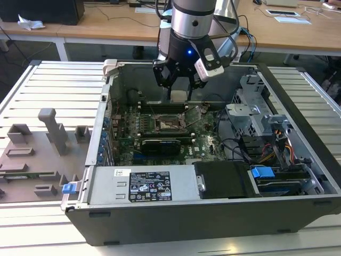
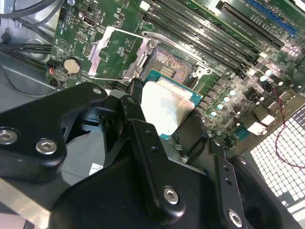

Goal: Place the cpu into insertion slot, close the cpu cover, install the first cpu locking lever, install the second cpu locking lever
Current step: 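Place the cpu into insertion slot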

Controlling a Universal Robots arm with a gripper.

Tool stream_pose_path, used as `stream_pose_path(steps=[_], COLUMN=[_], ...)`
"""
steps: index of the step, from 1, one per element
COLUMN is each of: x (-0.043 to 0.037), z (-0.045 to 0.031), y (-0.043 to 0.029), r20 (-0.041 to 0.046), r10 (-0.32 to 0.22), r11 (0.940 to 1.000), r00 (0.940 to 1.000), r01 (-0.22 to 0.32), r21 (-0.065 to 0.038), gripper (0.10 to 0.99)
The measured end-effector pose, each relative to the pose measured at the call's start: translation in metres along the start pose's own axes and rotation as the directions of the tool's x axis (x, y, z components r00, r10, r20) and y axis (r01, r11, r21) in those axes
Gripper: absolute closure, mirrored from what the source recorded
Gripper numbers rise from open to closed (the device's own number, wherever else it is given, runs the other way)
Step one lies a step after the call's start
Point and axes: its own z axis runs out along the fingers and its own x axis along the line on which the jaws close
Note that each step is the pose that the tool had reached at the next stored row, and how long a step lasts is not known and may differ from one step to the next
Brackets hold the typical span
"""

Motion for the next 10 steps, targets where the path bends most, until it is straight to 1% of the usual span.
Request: stream_pose_path(steps=[10], x=[-0.0002], z=[0.0103], y=[-0.0009], r20=[0.0], r10=[0.0], r11=[1.0], r00=[1.0], r01=[0.0], r21=[0.0], gripper=[0.541])
